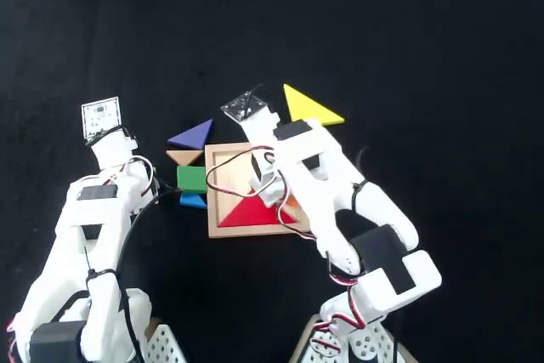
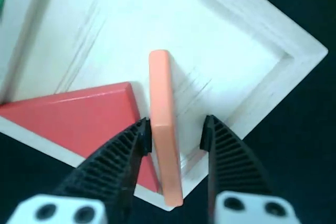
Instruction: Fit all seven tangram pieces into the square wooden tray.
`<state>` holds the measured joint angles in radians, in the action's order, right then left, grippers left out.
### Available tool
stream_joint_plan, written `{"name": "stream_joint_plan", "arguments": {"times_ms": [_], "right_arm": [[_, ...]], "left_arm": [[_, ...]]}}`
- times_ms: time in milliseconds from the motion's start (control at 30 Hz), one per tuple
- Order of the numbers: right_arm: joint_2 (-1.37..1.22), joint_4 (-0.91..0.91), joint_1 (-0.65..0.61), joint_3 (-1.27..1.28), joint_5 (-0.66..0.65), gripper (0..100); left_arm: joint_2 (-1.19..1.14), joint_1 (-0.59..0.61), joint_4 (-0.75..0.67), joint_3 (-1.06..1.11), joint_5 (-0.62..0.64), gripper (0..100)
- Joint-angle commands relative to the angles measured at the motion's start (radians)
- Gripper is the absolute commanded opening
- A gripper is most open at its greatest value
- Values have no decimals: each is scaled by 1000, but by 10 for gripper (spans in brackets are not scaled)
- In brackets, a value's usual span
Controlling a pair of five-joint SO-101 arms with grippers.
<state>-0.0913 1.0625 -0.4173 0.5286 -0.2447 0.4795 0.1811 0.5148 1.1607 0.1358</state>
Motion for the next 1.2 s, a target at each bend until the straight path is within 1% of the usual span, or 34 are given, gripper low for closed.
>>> {"name": "stream_joint_plan", "arguments": {"times_ms": [0, 200, 300, 467, 667, 833, 1000, 1167], "right_arm": [[13, 9, 3, -61, -2, 190], [13, 60, 83, -116, -64, 190], [13, 60, 103, -114, -87, 190], [13, 61, 101, -117, -98, 190], [13, 120, 103, -162, -100, 190], [8, 104, 97, -120, -120, 190], [13, 106, 66, -71, -121, 127], [99, 109, 71, -85, -120, 127]], "left_arm": [[25, -8, -17, -13, 11, 102], [25, -8, -17, -13, 11, 102], [25, -8, -17, -15, 11, 102], [25, -8, -17, -15, 11, 102], [25, -8, -17, -13, 11, 102], [25, -8, -17, -13, 11, 102], [25, -8, -17, -13, 11, 102], [25, -8, -17, -12, 11, 102]]}}
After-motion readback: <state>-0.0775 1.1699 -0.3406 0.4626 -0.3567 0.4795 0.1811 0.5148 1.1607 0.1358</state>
